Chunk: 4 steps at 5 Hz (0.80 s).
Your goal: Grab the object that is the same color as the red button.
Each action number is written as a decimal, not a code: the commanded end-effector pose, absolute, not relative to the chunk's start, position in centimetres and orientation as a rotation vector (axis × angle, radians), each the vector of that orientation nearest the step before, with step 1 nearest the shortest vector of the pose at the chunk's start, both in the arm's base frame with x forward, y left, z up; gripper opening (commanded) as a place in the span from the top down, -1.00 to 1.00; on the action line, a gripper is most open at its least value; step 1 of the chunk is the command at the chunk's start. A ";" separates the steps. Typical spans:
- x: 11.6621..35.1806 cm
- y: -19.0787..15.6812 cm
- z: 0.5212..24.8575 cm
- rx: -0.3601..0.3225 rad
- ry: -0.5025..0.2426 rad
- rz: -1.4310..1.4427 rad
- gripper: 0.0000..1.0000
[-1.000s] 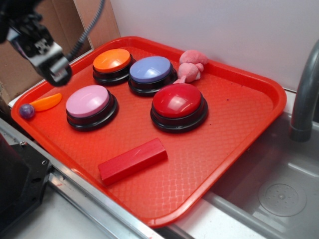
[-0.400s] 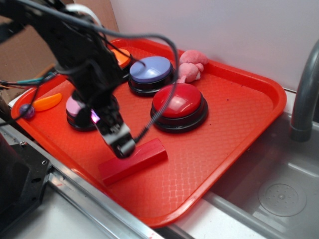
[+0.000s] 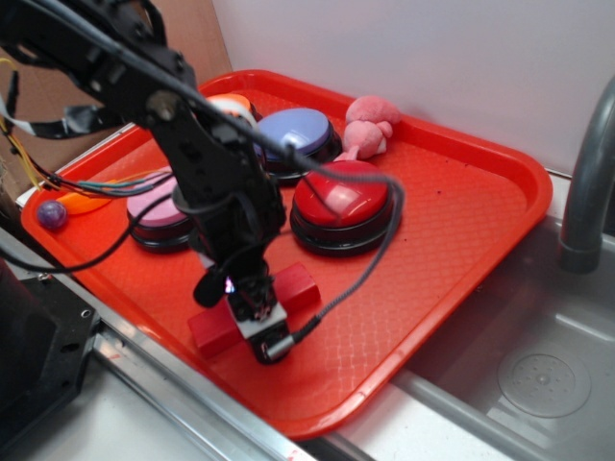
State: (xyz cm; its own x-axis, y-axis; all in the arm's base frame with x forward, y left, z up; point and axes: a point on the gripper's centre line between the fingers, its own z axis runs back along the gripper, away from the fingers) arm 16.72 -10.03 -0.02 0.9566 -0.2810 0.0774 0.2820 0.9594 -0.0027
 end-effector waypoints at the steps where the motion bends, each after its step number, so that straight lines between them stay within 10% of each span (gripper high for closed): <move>1: 16.7 -10.5 0.0 -0.046 -0.091 -0.289 1.00; 4: 17.9 -8.3 11.2 0.040 -0.093 -0.212 1.00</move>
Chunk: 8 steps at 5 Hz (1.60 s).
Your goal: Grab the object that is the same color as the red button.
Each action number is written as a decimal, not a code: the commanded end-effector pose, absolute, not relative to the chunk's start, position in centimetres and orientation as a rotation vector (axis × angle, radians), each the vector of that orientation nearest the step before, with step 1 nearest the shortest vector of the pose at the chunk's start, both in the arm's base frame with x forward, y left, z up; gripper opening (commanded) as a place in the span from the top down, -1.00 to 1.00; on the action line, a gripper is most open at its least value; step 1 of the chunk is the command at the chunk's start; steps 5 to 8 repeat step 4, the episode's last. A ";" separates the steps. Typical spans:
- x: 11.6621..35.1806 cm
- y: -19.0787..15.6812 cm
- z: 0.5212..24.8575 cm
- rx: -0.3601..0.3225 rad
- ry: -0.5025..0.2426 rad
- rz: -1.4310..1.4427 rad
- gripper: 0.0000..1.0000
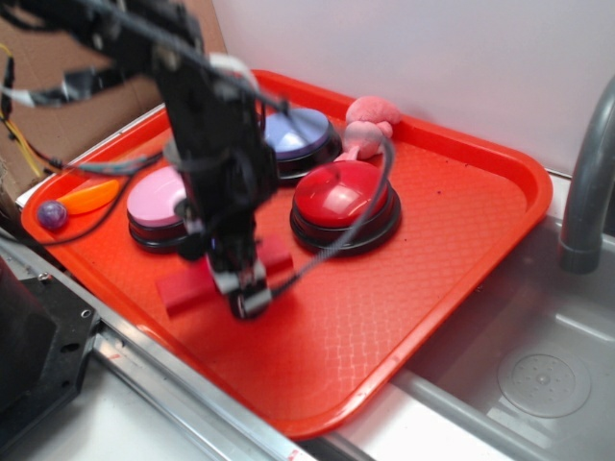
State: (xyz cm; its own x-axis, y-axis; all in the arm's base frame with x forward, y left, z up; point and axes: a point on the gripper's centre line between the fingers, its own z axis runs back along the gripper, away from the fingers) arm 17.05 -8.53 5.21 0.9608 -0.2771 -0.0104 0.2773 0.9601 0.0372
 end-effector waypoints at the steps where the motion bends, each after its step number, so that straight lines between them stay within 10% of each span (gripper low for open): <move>1: 17.6 -7.5 16.2 0.001 -0.161 -0.153 1.00; 3: 16.0 -6.8 21.4 -0.036 -0.285 -0.095 1.00; 8: 16.3 -6.9 20.3 0.008 -0.254 -0.091 1.00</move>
